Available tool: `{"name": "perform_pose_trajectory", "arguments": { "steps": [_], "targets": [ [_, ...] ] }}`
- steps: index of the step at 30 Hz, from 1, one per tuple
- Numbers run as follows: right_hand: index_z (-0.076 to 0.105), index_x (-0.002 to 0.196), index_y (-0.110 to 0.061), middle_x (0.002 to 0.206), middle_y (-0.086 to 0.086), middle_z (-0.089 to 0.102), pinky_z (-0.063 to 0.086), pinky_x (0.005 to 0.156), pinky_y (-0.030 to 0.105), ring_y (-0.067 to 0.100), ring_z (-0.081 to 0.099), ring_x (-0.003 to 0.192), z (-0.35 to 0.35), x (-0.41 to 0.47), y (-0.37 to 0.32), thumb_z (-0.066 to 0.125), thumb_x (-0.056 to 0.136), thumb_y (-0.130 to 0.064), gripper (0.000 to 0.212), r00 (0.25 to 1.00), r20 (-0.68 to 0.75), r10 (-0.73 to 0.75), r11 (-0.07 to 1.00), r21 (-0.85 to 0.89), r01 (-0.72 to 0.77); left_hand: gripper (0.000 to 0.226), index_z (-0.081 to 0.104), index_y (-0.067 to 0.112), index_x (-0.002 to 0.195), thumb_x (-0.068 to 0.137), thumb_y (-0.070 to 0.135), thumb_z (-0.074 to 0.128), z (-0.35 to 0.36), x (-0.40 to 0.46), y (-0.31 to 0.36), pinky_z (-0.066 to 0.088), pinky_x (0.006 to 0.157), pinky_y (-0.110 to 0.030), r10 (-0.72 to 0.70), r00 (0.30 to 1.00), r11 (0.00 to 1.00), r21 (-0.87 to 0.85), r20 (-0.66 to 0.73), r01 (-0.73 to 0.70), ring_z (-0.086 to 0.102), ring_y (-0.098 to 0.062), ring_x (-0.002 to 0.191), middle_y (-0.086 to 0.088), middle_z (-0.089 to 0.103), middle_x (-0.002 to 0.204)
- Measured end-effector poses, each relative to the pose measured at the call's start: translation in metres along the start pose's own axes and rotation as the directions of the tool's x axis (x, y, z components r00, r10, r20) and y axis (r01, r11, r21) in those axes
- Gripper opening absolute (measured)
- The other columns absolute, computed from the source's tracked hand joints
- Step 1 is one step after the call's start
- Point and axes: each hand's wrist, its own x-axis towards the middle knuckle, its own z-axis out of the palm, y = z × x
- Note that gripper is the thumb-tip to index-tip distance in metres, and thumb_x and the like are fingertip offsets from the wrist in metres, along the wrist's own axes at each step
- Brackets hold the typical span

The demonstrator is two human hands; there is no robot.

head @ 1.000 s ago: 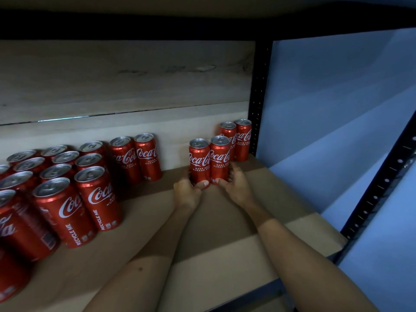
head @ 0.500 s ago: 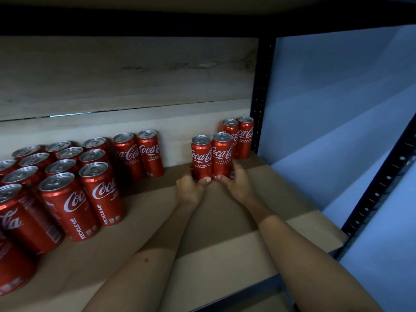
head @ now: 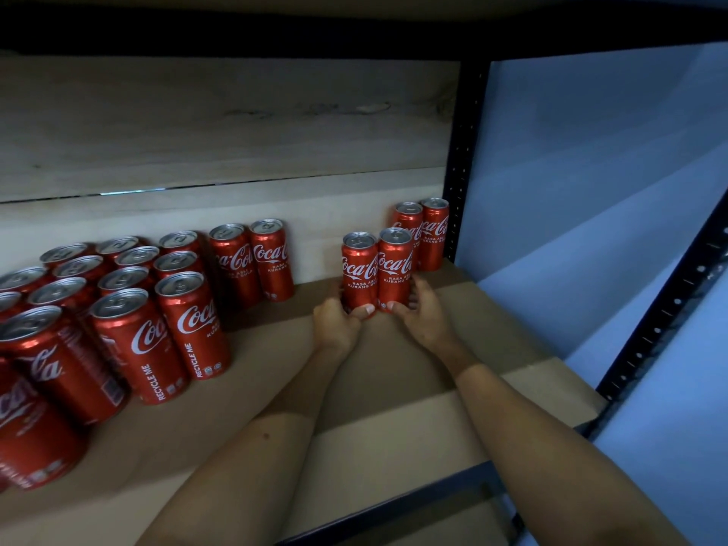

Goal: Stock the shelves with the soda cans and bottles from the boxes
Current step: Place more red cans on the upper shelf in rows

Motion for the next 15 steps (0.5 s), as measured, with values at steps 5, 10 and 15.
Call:
{"name": "perform_pose_trajectory", "arguments": {
  "steps": [5, 10, 15],
  "targets": [
    [0.039, 0.144, -0.015, 0.131, 0.004, 0.06, 0.05, 0.096, 0.028, 0.012, 0.061, 0.109, 0.0006, -0.0047, -0.002, 0.073, 0.086, -0.015, 0.067, 1.0, 0.005, 0.005, 1.0, -0.008, -0.005, 0.06, 0.061, 0.011, 0.125, 0.073, 0.033, 0.083, -0.0018, -0.0029, -0.0015, 0.052, 0.094, -0.034, 0.019, 1.0, 0.999, -0.03, 0.01, -0.018, 0.066, -0.023, 0.105, -0.008, 0.069, 0.118],
    [0.039, 0.144, -0.016, 0.132, 0.007, 0.061, 0.048, 0.097, 0.029, 0.014, 0.062, 0.11, 0.0001, -0.0064, -0.0022, 0.073, 0.087, -0.017, 0.066, 1.0, 0.006, 0.009, 0.999, -0.038, -0.009, 0.06, 0.061, 0.012, 0.124, 0.074, 0.034, 0.083, 0.0, -0.0023, -0.003, 0.052, 0.092, -0.034, 0.041, 0.999, 0.999, -0.016, 0.002, -0.041, 0.066, -0.024, 0.105, -0.008, 0.069, 0.118],
    [0.042, 0.14, -0.016, 0.133, 0.005, 0.061, 0.049, 0.1, 0.033, 0.012, 0.061, 0.111, -0.0009, -0.0081, -0.0042, 0.076, 0.083, -0.022, 0.067, 0.999, -0.008, 0.041, 0.998, -0.04, -0.041, 0.064, 0.058, 0.012, 0.129, 0.074, 0.035, 0.082, -0.0015, -0.0029, -0.0019, 0.052, 0.095, -0.035, 0.03, 0.999, 0.999, -0.024, 0.032, -0.03, 0.066, -0.023, 0.107, -0.007, 0.067, 0.123]
  ]
}}
